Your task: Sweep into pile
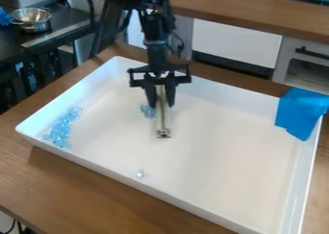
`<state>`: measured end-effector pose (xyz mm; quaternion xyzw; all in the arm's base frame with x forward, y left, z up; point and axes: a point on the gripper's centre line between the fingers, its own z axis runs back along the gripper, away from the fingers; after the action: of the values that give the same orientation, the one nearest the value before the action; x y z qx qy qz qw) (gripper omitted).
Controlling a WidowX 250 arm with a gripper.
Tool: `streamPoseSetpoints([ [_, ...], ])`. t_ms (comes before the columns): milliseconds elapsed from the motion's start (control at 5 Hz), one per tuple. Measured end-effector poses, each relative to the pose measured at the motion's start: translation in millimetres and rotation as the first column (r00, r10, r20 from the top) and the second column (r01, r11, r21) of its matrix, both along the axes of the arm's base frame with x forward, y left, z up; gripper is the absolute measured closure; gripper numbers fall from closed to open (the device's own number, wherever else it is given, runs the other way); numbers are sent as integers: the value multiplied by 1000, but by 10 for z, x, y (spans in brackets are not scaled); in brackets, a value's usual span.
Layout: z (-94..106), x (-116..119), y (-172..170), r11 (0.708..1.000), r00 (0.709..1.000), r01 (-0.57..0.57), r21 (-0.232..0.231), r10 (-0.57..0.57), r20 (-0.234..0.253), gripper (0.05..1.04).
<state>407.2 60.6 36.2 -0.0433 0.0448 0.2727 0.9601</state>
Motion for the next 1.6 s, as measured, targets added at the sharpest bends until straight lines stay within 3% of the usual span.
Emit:
streamPoseSetpoints([
  [200,21,-110,235,993,995,-100,-54,100,-9,713],
  [600,0,-548,521,917,933,-358,-177,358,-32,713],
  [800,-3,-821,572,882,905,-425,-204,422,-63,713],
  [1200,0,-1227,595,883,902,-431,-186,419,-99,713],
  [1400,6,-1258,572,873,893,-450,-187,439,-99,713],
  [1600,121,-1060,371,855,891,-454,-248,431,-144,713],
])
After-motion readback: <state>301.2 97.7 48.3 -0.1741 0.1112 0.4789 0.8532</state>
